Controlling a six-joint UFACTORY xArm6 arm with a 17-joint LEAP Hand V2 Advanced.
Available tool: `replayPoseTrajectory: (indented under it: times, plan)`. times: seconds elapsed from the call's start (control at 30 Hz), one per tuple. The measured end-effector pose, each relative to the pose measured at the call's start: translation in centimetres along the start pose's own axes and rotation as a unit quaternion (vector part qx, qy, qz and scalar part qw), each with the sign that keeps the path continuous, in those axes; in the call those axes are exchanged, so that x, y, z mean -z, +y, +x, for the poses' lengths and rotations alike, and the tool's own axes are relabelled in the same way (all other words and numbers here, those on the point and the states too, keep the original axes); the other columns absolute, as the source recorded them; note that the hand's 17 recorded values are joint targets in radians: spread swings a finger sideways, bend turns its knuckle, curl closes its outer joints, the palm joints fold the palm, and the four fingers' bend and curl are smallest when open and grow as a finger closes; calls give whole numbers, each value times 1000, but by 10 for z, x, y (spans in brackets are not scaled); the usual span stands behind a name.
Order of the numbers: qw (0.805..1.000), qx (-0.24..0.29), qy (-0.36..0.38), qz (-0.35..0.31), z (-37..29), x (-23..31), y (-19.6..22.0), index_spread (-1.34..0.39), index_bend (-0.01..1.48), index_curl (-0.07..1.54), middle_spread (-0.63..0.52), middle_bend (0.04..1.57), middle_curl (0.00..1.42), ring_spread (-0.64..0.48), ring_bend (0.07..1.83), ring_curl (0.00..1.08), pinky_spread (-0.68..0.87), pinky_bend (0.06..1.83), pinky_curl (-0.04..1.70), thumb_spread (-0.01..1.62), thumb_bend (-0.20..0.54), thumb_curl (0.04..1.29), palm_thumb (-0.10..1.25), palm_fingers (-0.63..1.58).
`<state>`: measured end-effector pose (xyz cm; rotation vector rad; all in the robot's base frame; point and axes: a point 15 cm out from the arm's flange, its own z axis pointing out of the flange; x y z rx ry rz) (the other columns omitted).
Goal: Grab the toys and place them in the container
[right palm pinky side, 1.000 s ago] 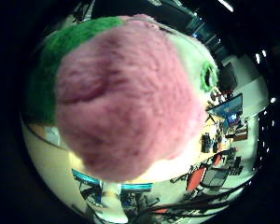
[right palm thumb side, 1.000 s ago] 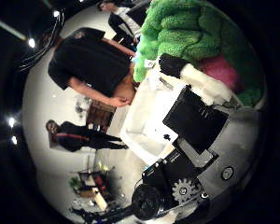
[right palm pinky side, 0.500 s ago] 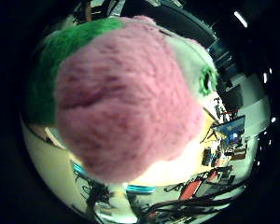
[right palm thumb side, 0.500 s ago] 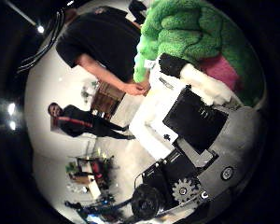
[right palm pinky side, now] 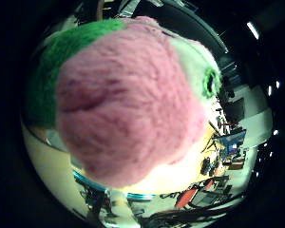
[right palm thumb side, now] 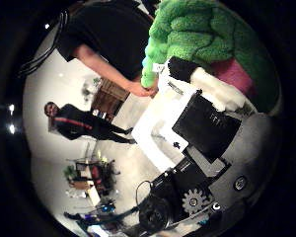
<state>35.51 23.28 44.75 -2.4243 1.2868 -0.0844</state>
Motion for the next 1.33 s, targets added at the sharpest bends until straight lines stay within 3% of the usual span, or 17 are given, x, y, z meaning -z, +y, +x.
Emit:
replayPoseTrajectory:
  times: [0.4,0.5,0.6,0.7,0.77,0.9,1.0,1.33]
  plan:
    - [1000,21,7,-22,-8,-19,0,-616,419,670,-415,932,514,-358,1113,443,-631,969,378,949,-36,325,935,1139]
    - [999,27,7,-22,-10,-19,0,-623,397,664,-424,902,506,-367,1091,436,-628,972,377,945,-42,318,885,1117]
    - [999,31,7,-25,-10,-20,1,-629,334,658,-446,739,465,-380,1062,440,-608,1005,396,945,-84,286,705,829]
    - [999,40,16,-32,-7,-21,4,-605,313,648,-378,624,435,-328,924,420,-414,894,397,919,-115,251,462,298]
    - [998,48,27,-35,-2,-22,5,-585,260,592,-309,567,407,-247,765,354,-216,859,366,878,-106,235,299,131]
    - [997,54,30,-43,-3,-23,8,-542,217,519,-215,482,371,-140,606,276,60,776,305,817,-73,237,149,41]
    - [997,58,30,-43,-4,-24,8,-522,196,481,-176,433,352,-96,541,248,186,733,274,791,-49,252,111,63]
    - [997,59,30,-42,-5,-22,9,-490,172,407,-146,353,332,-49,451,234,321,668,235,772,-38,285,87,125]
